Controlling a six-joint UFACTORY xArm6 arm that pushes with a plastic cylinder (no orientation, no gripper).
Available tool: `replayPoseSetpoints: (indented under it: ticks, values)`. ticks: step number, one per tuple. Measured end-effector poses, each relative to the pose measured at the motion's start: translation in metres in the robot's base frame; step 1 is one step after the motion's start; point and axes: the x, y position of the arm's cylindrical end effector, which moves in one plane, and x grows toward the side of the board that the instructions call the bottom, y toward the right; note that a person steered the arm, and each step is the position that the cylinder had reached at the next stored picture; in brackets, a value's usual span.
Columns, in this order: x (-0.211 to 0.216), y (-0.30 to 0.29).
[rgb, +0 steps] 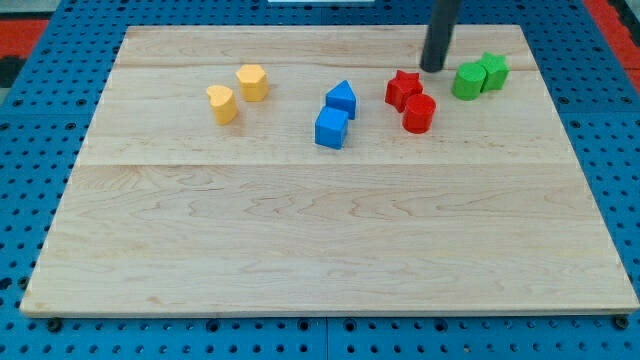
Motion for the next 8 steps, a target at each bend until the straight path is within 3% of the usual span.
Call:
replayPoseSetpoints:
  ticks: [1, 2, 3, 4, 6, 7, 8]
  values:
    - [0.002, -0.031]
    - [0.053, -0.045]
    - [0.064, -0.042]
    - [0.013, -0.064]
    - [0.068, -0.117]
    - [0.072, -0.126]
    - [0.033, -0.113]
